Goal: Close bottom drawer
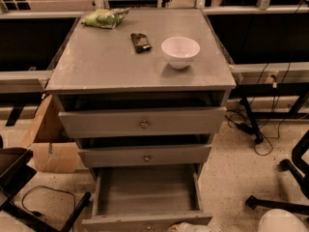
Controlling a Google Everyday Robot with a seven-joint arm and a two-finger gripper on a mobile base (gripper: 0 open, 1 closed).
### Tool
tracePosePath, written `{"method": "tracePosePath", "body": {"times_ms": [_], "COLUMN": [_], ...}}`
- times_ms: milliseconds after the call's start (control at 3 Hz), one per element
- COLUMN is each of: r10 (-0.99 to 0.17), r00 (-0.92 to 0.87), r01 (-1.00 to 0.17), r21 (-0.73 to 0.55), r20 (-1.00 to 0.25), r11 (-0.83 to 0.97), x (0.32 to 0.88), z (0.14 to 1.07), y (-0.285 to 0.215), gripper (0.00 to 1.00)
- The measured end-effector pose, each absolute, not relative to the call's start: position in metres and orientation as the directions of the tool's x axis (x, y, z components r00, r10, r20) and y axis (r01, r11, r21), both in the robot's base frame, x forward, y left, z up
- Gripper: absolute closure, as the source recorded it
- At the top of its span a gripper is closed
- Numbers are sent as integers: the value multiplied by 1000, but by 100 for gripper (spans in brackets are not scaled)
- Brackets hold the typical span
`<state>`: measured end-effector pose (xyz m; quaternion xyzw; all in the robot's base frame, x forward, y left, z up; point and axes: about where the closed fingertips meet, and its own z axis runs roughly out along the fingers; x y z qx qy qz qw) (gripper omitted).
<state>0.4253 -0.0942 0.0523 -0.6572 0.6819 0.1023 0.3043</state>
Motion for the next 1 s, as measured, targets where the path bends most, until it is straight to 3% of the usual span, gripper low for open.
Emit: {"method": "tracePosePath", "body": {"times_ms": [1000], "r10": [-841], "r00": [137], "r01": [-942], "r21": [-331], "r20": [-524], "r11": [53], "x": [475], "z": [75], "y": [-79], "gripper": [100]}}
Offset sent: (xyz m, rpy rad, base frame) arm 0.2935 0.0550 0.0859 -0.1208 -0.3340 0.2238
